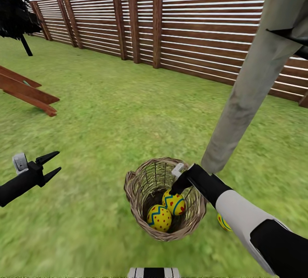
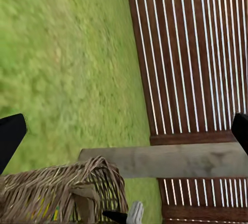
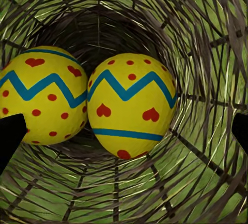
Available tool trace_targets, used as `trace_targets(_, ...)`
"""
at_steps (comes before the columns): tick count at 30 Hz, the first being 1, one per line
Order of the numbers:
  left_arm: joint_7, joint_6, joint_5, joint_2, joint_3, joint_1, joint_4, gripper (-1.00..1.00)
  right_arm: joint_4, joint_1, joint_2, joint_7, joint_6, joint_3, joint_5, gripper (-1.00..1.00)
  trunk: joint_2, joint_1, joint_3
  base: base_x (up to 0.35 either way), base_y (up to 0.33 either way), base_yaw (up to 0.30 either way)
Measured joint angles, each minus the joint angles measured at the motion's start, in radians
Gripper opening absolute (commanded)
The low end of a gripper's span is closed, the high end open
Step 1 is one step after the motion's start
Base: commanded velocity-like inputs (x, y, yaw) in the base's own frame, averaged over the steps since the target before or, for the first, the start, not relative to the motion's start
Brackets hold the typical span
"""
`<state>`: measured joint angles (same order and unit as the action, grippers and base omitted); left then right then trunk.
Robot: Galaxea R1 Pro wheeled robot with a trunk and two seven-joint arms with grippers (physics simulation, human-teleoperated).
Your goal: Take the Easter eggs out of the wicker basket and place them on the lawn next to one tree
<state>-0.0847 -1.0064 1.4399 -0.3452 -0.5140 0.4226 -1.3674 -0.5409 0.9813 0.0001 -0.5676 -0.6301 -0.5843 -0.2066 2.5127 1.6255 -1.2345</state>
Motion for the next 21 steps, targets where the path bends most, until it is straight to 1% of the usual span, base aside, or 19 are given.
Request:
trace_targets(5, 0.000, 0.000, 0.000, 0.001, 0.001, 0.000, -0.005, 1.00, 0.016, 0.003, 0.000, -0.002, 0.000, 0.004, 0.011, 1.00, 0.001, 0.002, -0.019, 0.000, 0.000, 0.000)
trace_targets(7, 0.000, 0.000, 0.000, 0.001, 0.013, 0.000, -0.007, 1.00, 0.018, 0.005, 0.000, -0.002, 0.000, 0.005, 0.012, 1.00, 0.002, 0.003, -0.027, 0.000, 0.000, 0.000)
trace_targets(9, 0.000, 0.000, 0.001, 0.002, 0.039, 0.000, -0.010, 1.00, 0.018, 0.009, 0.000, -0.002, 0.001, 0.006, 0.013, 1.00, 0.002, 0.004, -0.035, 0.000, 0.000, 0.000)
trace_targets(10, 0.000, 0.000, 0.001, 0.002, 0.044, 0.000, -0.011, 1.00, 0.018, 0.010, 0.000, -0.002, 0.001, 0.007, 0.013, 1.00, 0.002, 0.004, -0.039, 0.000, 0.000, 0.000)
trace_targets(13, 0.000, 0.001, 0.001, 0.002, 0.053, 0.000, -0.011, 1.00, 0.015, 0.012, 0.002, -0.002, 0.003, 0.029, 0.014, 1.00, 0.003, 0.006, -0.050, 0.000, 0.000, 0.000)
trace_targets(21, 0.001, 0.004, 0.000, 0.003, 0.068, 0.000, -0.008, 1.00, 0.001, 0.014, -0.003, -0.002, 0.009, 0.043, 0.010, 1.00, 0.005, 0.009, -0.081, 0.000, 0.000, 0.000)
